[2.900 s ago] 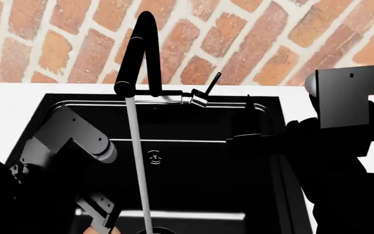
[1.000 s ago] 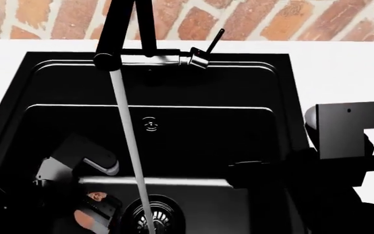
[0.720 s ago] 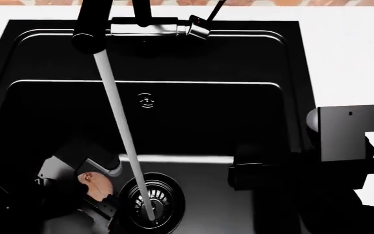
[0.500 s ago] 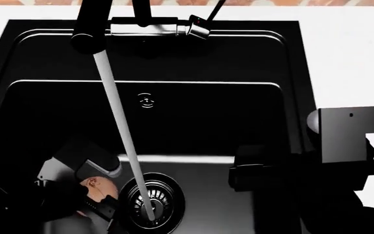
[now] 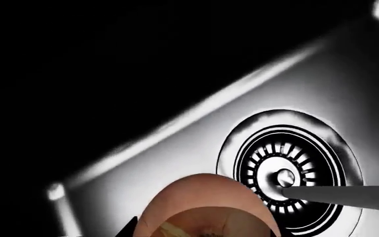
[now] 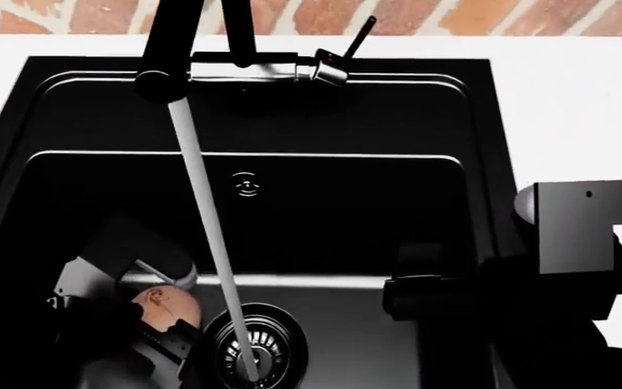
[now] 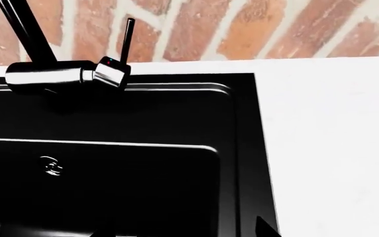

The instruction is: Pick the oranges and zucchinis from the sink and place them in one bowl. Place the onion in the other bowl. Then turn off the sink faucet.

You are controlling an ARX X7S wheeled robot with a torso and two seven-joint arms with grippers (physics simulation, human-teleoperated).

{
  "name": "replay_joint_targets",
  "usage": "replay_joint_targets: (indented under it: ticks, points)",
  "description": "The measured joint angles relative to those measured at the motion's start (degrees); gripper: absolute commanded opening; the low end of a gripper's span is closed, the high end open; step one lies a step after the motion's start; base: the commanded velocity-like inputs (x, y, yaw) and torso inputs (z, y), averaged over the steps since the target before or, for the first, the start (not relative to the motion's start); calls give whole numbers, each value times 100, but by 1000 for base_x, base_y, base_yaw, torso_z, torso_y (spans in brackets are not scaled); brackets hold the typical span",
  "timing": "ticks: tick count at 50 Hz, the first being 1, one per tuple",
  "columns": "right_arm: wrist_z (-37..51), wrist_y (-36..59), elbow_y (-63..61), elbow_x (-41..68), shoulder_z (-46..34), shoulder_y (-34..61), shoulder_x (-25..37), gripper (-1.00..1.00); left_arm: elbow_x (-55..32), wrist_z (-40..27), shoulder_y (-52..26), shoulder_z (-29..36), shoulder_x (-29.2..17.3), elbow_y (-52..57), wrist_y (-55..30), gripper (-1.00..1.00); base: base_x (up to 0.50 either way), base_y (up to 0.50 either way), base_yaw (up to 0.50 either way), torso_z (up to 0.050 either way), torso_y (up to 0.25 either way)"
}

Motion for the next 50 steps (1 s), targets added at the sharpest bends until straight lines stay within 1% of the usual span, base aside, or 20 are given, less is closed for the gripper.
replay_joint_targets:
  ticks: [17, 44, 50]
  points:
    - [-7, -41, -13, -20, 26, -59, 25, 100, -155, -171, -97, -72, -198, 651, -163, -100, 0, 0, 0, 0, 151]
    - [-23, -88, -54, -48, 81, -116, 54, 100, -297, -268, -175, -168, -326, 932, -261, -100, 1, 0, 0, 0, 145]
    - [-5, -59, -62, -50, 97, -93, 63, 100, -327, -254, -168, -204, -361, 960, -233, -100, 0, 0, 0, 0, 43]
